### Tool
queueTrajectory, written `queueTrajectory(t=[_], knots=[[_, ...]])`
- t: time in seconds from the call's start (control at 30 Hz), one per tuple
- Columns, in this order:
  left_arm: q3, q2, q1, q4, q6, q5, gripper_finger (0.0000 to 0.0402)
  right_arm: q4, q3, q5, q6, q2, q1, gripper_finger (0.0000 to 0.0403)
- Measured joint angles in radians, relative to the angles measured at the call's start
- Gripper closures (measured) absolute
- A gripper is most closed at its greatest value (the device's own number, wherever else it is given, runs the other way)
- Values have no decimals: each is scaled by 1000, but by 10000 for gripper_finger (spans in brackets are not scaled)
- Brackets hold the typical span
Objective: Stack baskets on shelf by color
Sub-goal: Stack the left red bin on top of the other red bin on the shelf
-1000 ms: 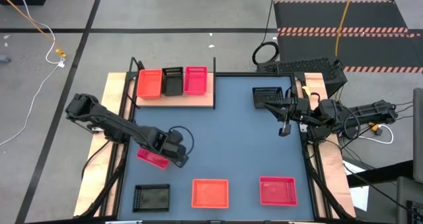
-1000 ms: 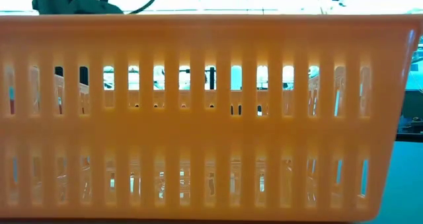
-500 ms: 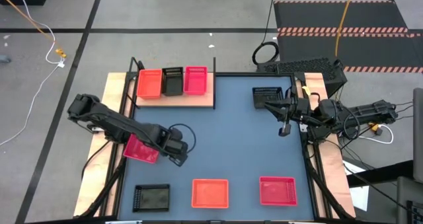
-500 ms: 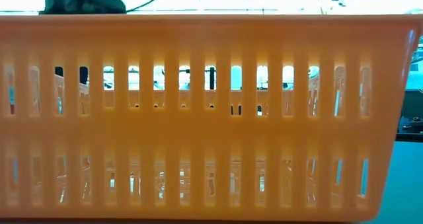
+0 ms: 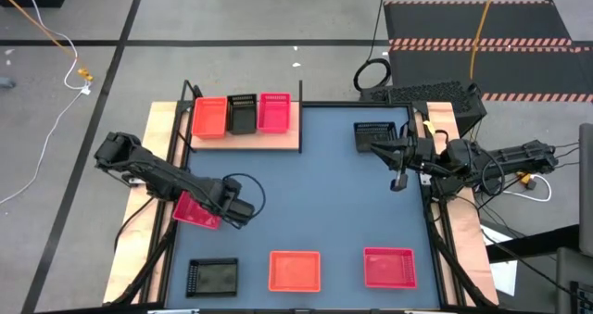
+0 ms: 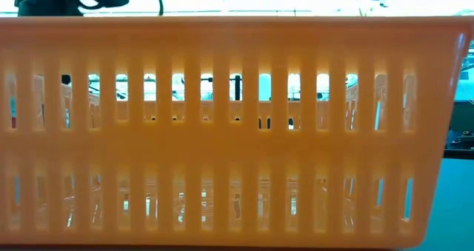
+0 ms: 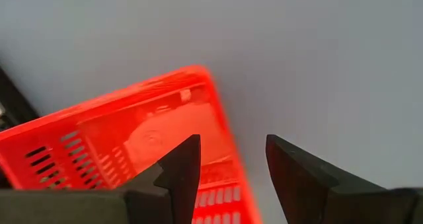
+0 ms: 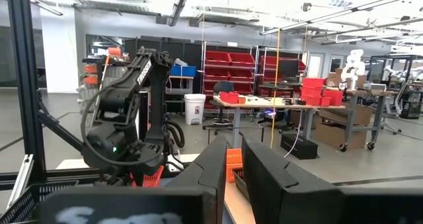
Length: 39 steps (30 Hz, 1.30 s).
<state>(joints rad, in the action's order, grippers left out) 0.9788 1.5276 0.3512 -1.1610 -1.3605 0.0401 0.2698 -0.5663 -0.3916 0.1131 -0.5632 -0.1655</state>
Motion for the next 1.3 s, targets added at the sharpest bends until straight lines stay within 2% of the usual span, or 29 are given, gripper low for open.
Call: queueTrajectory(t=[0.2, 0.3, 0.43, 0.5, 0.57, 0.73, 0.93, 1.03, 1.17, 1.3], knots=[[-41, 0, 1, 3, 44, -6, 240, 2, 0, 0, 0, 0, 0, 358], [-41, 0, 0, 43, 86, -10, 284, 2, 0, 0, 0, 0, 0, 358], [-41, 0, -14, 97, 147, -49, 373, 3, 0, 0, 0, 0, 0, 358], [-39, 0, -25, 110, 158, -79, 387, 3, 0, 0, 0, 0, 0, 358], [-24, 0, -35, 108, 162, -109, 381, 3, 0, 0, 0, 0, 0, 358], [96, 0, -42, 114, 194, -160, 377, 2, 0, 0, 1, 0, 0, 358], [377, 0, -42, 97, 376, -157, 392, 2, 0, 0, 3, 0, 0, 358], [537, 0, -41, 0, 541, -82, 389, 2, 0, 0, 3, 0, 0, 358], [698, 0, -43, -156, 841, 118, 395, 2, 0, 0, 3, 0, 0, 358], [787, -1, -71, -214, 1131, 316, 387, 3, 0, 0, 4, 0, 0, 358]])
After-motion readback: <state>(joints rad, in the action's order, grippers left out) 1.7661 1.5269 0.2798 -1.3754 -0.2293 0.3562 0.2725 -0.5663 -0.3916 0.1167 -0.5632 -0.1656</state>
